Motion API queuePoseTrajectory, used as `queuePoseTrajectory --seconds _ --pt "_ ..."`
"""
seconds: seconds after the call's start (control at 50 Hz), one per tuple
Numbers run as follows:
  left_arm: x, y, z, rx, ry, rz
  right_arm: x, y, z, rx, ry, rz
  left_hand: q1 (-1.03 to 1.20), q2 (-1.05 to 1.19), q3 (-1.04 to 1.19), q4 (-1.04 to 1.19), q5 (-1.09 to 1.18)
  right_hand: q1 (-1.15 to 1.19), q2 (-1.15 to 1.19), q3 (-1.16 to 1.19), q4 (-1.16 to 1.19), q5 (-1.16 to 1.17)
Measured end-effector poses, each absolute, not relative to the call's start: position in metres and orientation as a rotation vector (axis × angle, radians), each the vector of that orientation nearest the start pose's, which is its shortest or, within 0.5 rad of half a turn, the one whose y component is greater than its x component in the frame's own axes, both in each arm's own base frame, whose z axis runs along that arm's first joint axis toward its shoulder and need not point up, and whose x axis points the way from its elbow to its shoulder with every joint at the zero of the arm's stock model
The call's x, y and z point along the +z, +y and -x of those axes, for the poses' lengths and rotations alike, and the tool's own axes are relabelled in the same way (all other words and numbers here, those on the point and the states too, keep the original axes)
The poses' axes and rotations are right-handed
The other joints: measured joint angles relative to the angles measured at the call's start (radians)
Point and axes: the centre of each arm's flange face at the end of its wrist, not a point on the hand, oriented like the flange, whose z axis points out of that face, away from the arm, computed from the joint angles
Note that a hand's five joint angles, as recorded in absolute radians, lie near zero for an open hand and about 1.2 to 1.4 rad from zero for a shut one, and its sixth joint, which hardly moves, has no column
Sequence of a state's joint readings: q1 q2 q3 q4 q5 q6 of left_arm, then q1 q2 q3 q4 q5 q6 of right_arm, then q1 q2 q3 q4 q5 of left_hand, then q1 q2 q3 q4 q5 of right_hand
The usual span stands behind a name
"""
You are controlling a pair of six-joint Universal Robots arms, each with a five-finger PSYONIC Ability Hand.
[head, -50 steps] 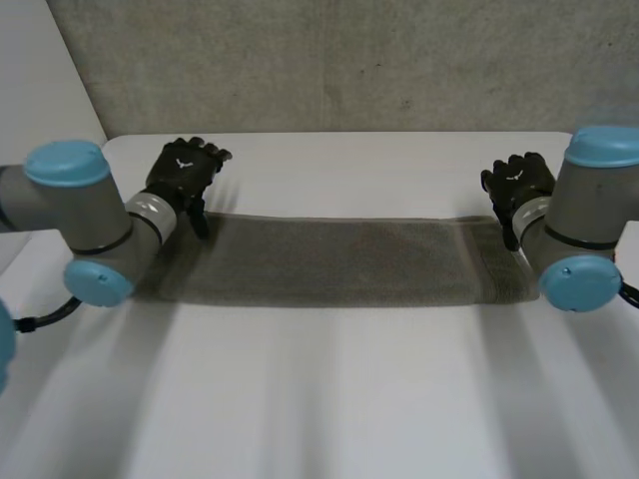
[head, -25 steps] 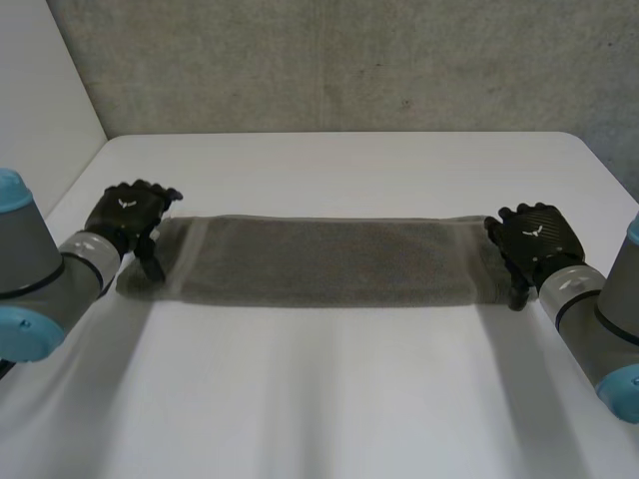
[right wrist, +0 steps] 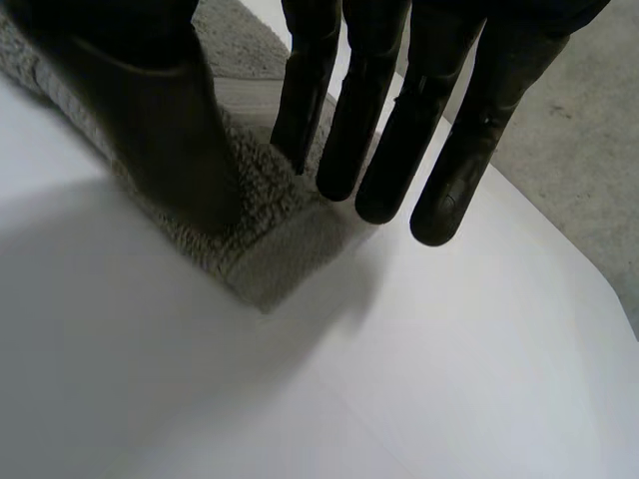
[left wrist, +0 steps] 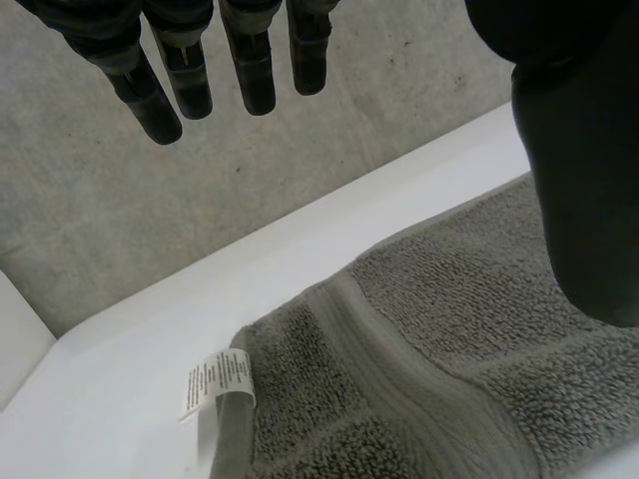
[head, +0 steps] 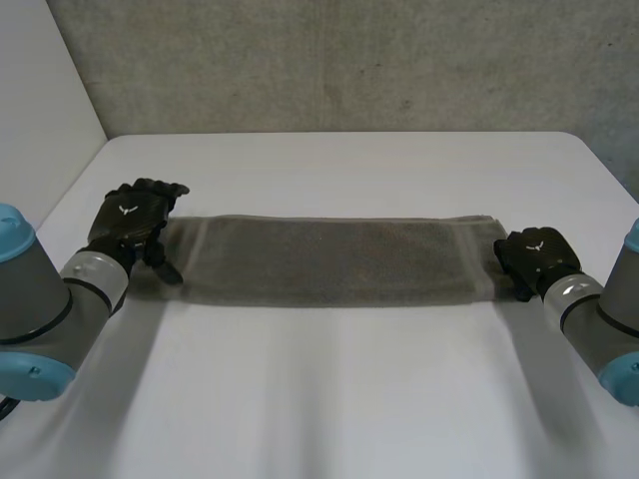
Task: Fold the towel.
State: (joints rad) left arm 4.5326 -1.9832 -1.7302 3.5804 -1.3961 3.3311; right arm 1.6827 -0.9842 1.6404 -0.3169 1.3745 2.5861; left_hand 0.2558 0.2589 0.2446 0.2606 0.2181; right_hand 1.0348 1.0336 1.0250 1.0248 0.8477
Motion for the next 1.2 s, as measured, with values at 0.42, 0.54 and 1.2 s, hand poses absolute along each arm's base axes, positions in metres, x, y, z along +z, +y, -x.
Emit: queuePoseTrajectory --seconds 0.42,0.54,1.2 --pt "0.161 -0.324 0.207 -2.145 2.374 -0.631 0.129 -0.381 -0.089 -1.905 2.698 0.810 0.000 0.000 0.000 0.000 -0.003 0.284 0.251 0.307 0.313 0.303" --pt "0.161 -0.323 0.208 -2.143 2.376 -0.631 0.165 -0.401 -0.056 -2.019 2.717 0.834 0.000 0.000 0.000 0.000 -0.003 0.288 0.251 0.307 0.313 0.303" --pt "0.160 -0.319 0.210 -2.140 2.384 -0.649 0.163 -0.265 -0.356 -1.713 1.902 1.259 0.000 0.000 0.000 0.000 -0.003 -0.787 -0.783 -0.779 -0.769 -0.789"
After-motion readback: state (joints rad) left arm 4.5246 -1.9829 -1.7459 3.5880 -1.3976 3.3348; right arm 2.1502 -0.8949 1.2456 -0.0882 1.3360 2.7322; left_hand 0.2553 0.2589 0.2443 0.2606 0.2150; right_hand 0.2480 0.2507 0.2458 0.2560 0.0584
